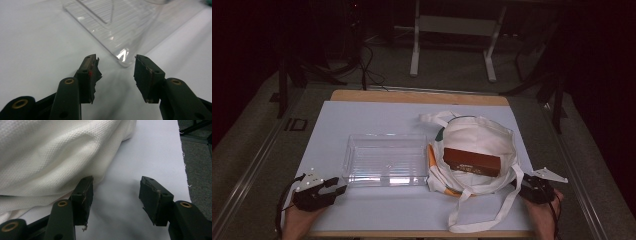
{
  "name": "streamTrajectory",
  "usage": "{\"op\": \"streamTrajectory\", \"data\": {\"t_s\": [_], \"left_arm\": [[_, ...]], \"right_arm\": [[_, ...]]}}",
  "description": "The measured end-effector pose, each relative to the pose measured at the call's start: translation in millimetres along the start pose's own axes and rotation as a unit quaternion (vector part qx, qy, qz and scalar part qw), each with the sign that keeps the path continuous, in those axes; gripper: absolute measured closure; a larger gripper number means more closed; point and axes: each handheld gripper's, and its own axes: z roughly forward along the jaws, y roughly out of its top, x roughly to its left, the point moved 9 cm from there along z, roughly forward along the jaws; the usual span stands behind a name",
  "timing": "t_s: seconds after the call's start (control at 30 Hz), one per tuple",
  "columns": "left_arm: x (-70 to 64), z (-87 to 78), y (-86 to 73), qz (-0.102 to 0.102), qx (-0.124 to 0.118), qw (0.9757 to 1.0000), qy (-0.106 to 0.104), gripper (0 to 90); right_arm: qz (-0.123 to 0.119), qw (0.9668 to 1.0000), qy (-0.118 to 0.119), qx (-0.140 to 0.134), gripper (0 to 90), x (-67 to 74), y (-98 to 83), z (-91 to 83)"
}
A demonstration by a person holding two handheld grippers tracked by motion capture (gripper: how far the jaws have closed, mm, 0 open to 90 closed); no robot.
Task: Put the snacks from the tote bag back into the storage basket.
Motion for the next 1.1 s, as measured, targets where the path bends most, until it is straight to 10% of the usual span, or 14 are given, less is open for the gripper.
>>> {"op": "streamTrajectory", "data": {"t_s": [1.1], "left_arm": [[-5.0,4.3,-2.6,0.024,0.021,0.9995,-0.004,49.0]], "right_arm": [[-0.003,1.0,-0.002,-0.003,47.2,-4.1,4.3,-10.1]]}}
